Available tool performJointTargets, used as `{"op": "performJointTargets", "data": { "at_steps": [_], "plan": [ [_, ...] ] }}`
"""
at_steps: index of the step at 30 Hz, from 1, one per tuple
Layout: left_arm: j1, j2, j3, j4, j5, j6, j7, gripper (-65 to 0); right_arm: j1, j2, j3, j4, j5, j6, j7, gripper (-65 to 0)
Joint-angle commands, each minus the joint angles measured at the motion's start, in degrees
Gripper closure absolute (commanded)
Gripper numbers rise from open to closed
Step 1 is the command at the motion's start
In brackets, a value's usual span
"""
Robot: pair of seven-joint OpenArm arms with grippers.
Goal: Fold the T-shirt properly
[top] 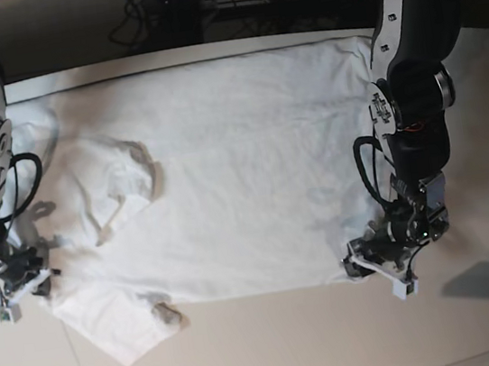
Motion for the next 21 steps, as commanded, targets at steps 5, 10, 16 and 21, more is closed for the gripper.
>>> {"op": "performJointTargets", "data": {
  "at_steps": [5, 10, 16, 21],
  "plan": [
    [-1.78, -1.55, 0.05, 0.59, -0.23, -0.45, 0.00, -2.9, 1.13, 0.88, 0.00, 0.66, -0.55, -0.05, -1.08, 0.0],
    [-1.78, -2.78, 0.05, 1.03, -0.14, -0.45, 0.08, 0.0, 1.13, 0.35, 0.09, 4.79, -0.55, -0.05, -1.00, 0.0],
    [-1.43, -3.13, 0.05, 6.13, -0.40, -0.54, 4.74, 0.0, 1.13, -0.44, 0.53, 8.84, -0.38, -0.05, -1.00, 0.0],
    [2.62, -2.95, 0.05, 19.93, -0.58, -0.63, 13.62, 0.0, 1.13, -0.53, 0.53, 11.74, -0.29, -0.05, -1.00, 0.0]
  ]
}}
